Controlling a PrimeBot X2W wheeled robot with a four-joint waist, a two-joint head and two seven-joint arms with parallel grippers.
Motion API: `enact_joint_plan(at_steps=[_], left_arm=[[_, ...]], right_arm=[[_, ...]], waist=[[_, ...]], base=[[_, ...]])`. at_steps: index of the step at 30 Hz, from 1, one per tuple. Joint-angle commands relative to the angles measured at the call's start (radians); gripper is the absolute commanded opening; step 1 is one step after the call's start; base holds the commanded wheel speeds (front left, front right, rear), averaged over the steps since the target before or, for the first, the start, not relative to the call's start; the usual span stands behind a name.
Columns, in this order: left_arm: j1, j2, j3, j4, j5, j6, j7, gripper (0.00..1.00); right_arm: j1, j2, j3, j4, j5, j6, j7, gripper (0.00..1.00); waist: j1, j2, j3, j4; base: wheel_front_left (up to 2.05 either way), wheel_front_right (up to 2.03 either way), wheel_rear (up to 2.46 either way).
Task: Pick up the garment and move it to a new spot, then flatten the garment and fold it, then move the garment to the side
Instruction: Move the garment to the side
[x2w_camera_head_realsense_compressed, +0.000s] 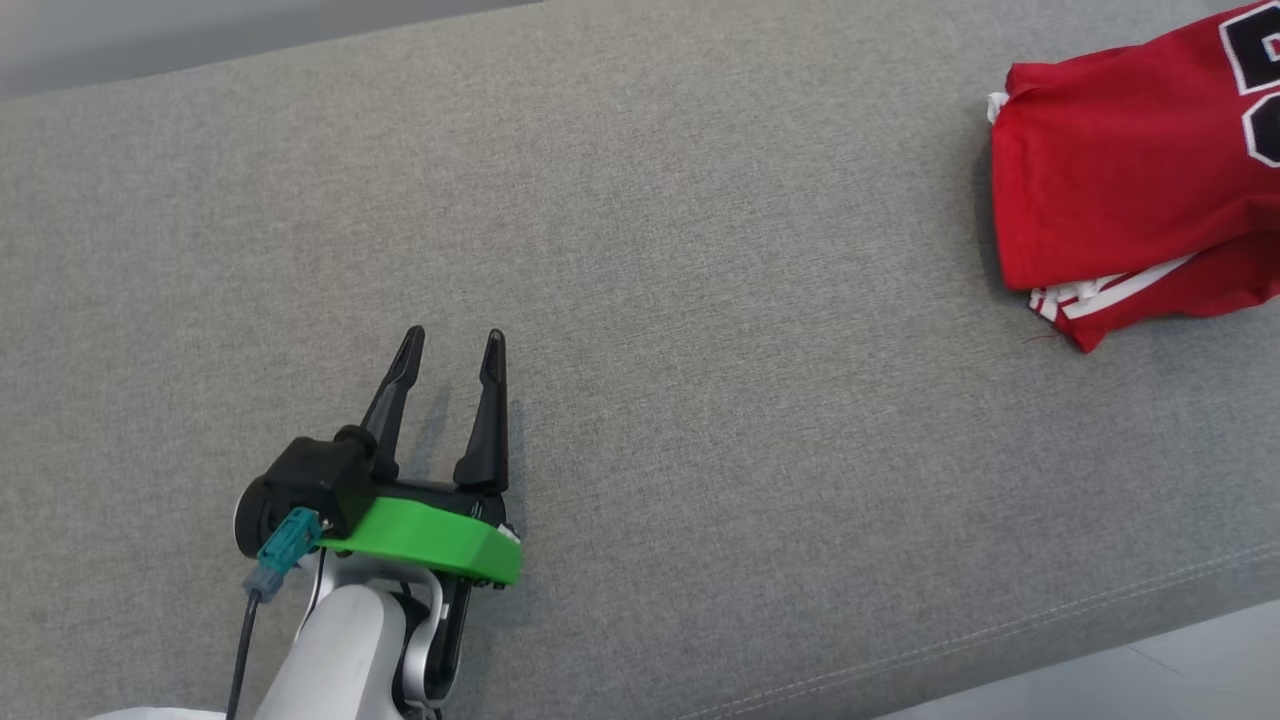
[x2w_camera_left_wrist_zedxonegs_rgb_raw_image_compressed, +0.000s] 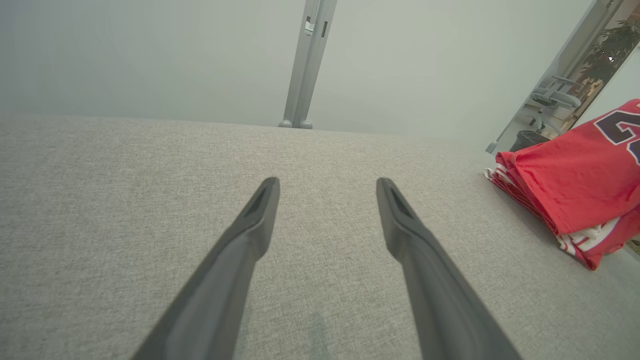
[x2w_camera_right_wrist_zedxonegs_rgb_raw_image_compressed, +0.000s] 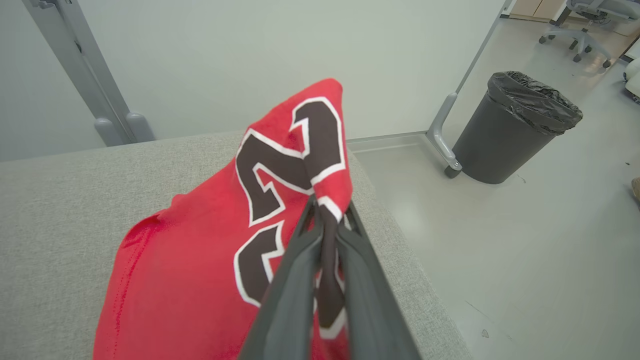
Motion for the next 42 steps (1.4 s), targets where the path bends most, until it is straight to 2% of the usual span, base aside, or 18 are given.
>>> enact_joint_plan(at_steps=[1,10,15,16,17,18,24,31,37,42], left_arm=[[-0.018,0.010,-0.002,-0.008,0.009,-0.001,0.002,1.00],[-0.056,0.039,-0.016,-0.056,0.031,0.005,0.037,1.00],[-0.067,0.048,-0.025,-0.085,0.043,0.011,0.051,1.00],[-0.067,0.050,-0.027,-0.091,0.045,0.013,0.055,1.00],[-0.069,0.051,-0.028,-0.096,0.047,0.015,0.058,1.00],[-0.070,0.055,-0.030,-0.103,0.049,0.018,0.060,1.00],[-0.069,0.059,-0.035,-0.110,0.048,0.024,0.066,1.00],[-0.066,0.064,-0.036,-0.105,0.040,0.028,0.068,1.00],[-0.060,0.059,-0.029,-0.094,0.021,0.026,0.054,1.00],[-0.058,0.050,-0.004,-0.069,-0.008,0.022,0.033,1.00]], right_arm=[[-0.015,-0.004,-0.004,0.010,-0.016,0.000,-0.014,0.00],[-0.094,-0.090,-0.043,0.166,-0.235,0.000,-0.127,0.00],[-0.131,-0.095,-0.109,0.240,-0.334,0.000,-0.154,0.00],[-0.138,-0.099,-0.125,0.253,-0.355,0.000,-0.159,0.32],[-0.145,-0.101,-0.140,0.260,-0.382,0.000,-0.172,0.73],[-0.152,-0.101,-0.176,0.273,-0.432,0.000,-0.194,1.00],[-0.165,-0.051,-0.264,0.296,-0.537,0.000,-0.235,1.00],[-0.168,0.015,-0.299,0.298,-0.581,0.000,-0.284,1.00],[-0.182,0.069,-0.269,0.287,-0.568,0.000,-0.329,1.00],[-0.176,0.107,-0.190,0.259,-0.507,0.000,-0.349,1.00]], waist=[[0.0000,-0.0001,0.035,0.026],[0.0000,-0.0001,0.134,0.084],[0.0000,-0.0001,0.171,0.103],[0.0000,-0.0001,0.177,0.106],[0.0000,-0.0001,0.182,0.107],[0.0000,-0.0001,0.189,0.109],[0.0000,-0.0001,0.188,0.098],[0.0000,-0.0001,0.168,0.075],[0.0000,-0.0001,0.120,0.056],[0.0000,-0.0001,0.055,0.044]], base=[[0.00,0.00,0.00],[0.00,0.00,0.00],[0.00,0.00,0.00],[0.00,0.00,0.00],[0.00,0.00,0.00],[0.00,0.00,0.00],[0.00,0.00,0.00],[0.00,0.00,0.00],[0.00,0.00,0.00],[0.00,0.00,0.00]])
